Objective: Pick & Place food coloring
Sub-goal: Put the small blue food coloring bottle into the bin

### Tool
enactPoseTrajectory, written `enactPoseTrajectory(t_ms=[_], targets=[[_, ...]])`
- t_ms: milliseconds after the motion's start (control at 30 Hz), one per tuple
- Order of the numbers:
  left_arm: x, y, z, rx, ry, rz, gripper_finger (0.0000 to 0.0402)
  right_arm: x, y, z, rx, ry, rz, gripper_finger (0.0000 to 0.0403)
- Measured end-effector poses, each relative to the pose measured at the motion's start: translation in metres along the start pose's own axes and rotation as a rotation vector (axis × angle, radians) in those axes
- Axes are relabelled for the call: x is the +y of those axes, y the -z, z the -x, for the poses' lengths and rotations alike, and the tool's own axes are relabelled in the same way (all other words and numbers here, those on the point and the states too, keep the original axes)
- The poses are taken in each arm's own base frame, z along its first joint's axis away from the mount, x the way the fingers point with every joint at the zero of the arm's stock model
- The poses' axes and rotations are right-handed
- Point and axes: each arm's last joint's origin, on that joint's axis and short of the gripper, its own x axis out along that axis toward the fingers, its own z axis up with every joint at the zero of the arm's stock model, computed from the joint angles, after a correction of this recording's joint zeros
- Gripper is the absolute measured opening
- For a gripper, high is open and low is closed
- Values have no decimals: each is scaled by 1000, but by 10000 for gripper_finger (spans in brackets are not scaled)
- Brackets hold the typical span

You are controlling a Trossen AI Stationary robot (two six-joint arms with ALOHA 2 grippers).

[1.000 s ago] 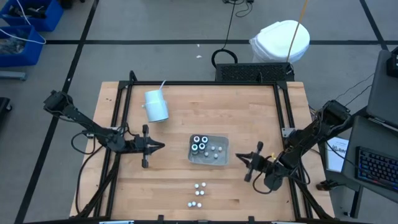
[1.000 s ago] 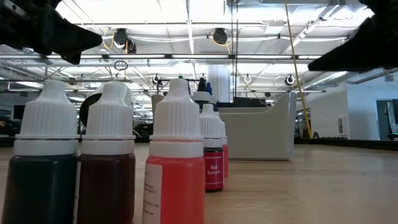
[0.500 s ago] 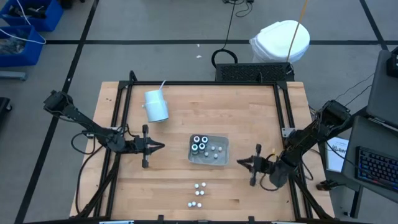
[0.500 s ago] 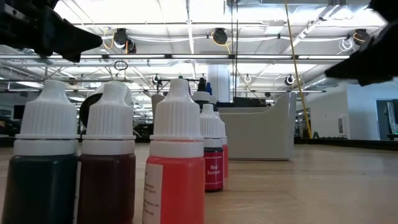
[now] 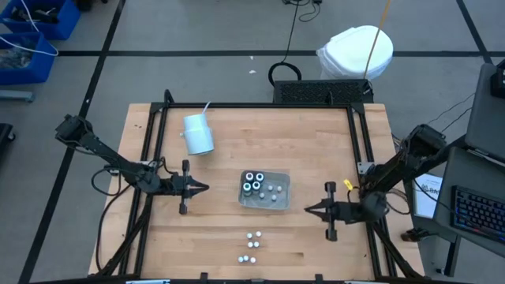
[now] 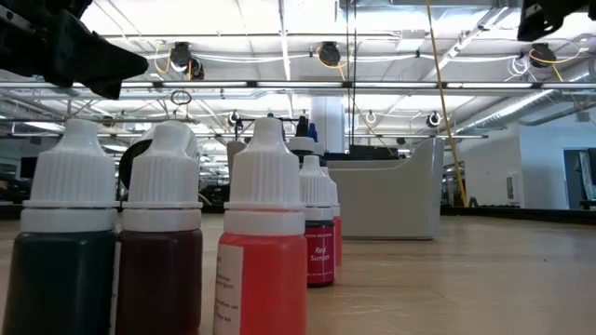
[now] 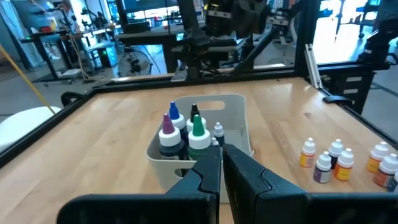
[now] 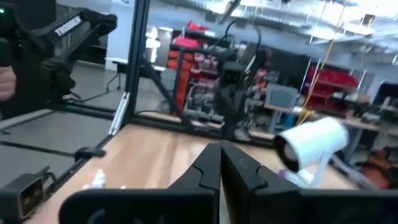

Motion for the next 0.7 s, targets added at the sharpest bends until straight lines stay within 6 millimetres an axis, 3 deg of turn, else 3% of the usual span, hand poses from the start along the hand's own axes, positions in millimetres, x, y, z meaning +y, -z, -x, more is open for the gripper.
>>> enactPoseTrajectory(t_ms=[233,367,700], targets=[[0,0,0,1,-16,-29,26,-45,15,35,-34,36,-114,0],[1,1,0,14,-41,-47,26,-53,12,41,-81,-3,-219,0],[10,10,-3,97,-126,-56,26,-61,17,34,-80,-206,14,0]])
